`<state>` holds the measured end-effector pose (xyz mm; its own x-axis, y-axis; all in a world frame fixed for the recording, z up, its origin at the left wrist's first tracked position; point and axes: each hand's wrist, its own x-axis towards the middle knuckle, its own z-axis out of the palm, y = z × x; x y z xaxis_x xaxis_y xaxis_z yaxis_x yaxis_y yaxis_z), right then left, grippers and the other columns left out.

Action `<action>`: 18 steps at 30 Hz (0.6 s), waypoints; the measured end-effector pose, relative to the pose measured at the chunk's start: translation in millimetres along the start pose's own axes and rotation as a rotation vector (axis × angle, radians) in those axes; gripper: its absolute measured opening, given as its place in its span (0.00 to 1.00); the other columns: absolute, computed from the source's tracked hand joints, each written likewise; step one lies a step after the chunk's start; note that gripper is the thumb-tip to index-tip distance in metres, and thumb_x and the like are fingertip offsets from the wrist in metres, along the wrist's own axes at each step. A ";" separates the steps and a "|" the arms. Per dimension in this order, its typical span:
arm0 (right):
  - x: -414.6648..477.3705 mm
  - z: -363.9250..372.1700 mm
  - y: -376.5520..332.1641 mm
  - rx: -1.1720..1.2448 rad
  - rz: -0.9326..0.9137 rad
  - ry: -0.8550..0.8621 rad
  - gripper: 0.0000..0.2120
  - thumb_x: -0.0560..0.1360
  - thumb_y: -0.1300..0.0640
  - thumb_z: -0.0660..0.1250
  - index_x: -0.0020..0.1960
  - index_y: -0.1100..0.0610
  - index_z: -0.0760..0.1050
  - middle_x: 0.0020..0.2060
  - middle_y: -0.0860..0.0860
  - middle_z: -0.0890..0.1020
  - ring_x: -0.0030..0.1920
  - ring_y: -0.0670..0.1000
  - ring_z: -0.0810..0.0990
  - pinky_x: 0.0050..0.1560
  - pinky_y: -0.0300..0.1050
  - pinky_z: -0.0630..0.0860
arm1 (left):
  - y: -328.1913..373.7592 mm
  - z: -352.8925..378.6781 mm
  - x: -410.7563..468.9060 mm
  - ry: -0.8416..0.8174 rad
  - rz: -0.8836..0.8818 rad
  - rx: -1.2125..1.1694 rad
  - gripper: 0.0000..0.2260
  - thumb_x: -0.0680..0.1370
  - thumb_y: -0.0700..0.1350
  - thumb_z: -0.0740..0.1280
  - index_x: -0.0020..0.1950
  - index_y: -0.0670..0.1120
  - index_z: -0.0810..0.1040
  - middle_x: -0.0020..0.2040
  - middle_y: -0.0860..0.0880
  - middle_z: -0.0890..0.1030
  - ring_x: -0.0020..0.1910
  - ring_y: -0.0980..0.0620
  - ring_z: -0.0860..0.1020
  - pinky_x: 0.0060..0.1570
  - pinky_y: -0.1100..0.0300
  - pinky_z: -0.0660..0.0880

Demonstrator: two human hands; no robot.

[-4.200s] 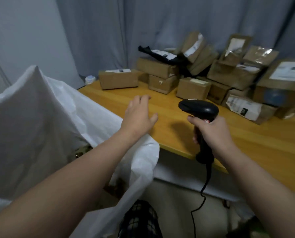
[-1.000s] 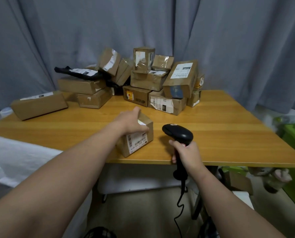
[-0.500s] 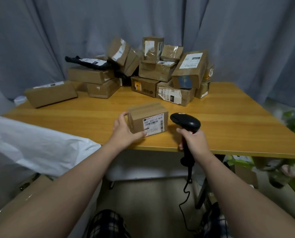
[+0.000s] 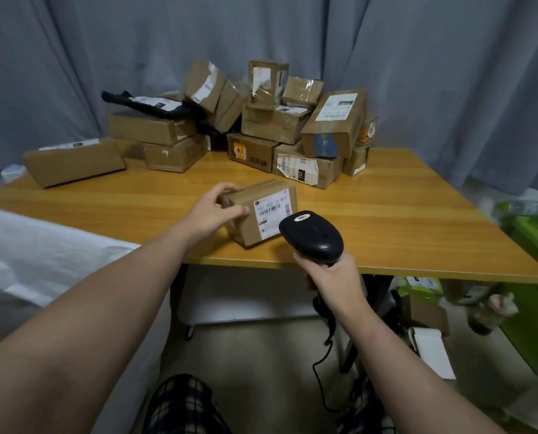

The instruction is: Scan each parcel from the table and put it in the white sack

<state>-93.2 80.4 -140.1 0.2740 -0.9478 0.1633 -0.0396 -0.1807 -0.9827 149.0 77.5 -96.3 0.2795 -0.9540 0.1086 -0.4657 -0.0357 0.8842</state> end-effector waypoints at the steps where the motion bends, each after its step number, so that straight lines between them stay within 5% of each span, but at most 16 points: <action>1: -1.4 2.1 1.5 -0.026 -0.013 0.021 0.08 0.70 0.59 0.75 0.36 0.53 0.77 0.22 0.44 0.75 0.28 0.47 0.74 0.32 0.41 0.72 | 0.2 2.4 -0.5 0.018 -0.028 -0.052 0.18 0.75 0.48 0.70 0.63 0.54 0.71 0.57 0.50 0.75 0.52 0.53 0.77 0.43 0.63 0.75; 4: -4.5 6.2 0.7 -0.074 -0.037 0.060 0.12 0.70 0.57 0.75 0.32 0.50 0.74 0.20 0.41 0.75 0.26 0.41 0.73 0.33 0.37 0.70 | -1.6 5.5 -4.3 0.040 -0.064 -0.118 0.15 0.75 0.50 0.70 0.61 0.55 0.73 0.57 0.48 0.76 0.53 0.49 0.78 0.48 0.56 0.79; 7: -7.2 6.1 -4.3 -0.070 -0.046 0.068 0.12 0.71 0.55 0.74 0.33 0.52 0.74 0.20 0.42 0.75 0.26 0.42 0.73 0.31 0.36 0.70 | -5.0 7.4 -8.9 0.077 -0.044 -0.168 0.14 0.76 0.49 0.70 0.60 0.54 0.74 0.57 0.48 0.76 0.53 0.51 0.78 0.41 0.64 0.78; 18: -5.9 -3.4 -25.7 -0.125 -0.090 0.039 0.17 0.72 0.55 0.72 0.33 0.66 0.74 0.24 0.59 0.75 0.23 0.49 0.74 0.27 0.39 0.71 | -1.5 -4.8 -2.5 0.251 0.038 -0.228 0.16 0.74 0.50 0.71 0.62 0.54 0.75 0.60 0.48 0.75 0.59 0.51 0.75 0.46 0.63 0.78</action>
<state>-97.0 89.8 -115.6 0.2447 -0.9354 0.2554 -0.1369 -0.2941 -0.9459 153.0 81.4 -95.7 0.4765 -0.8494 0.2271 -0.2878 0.0934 0.9531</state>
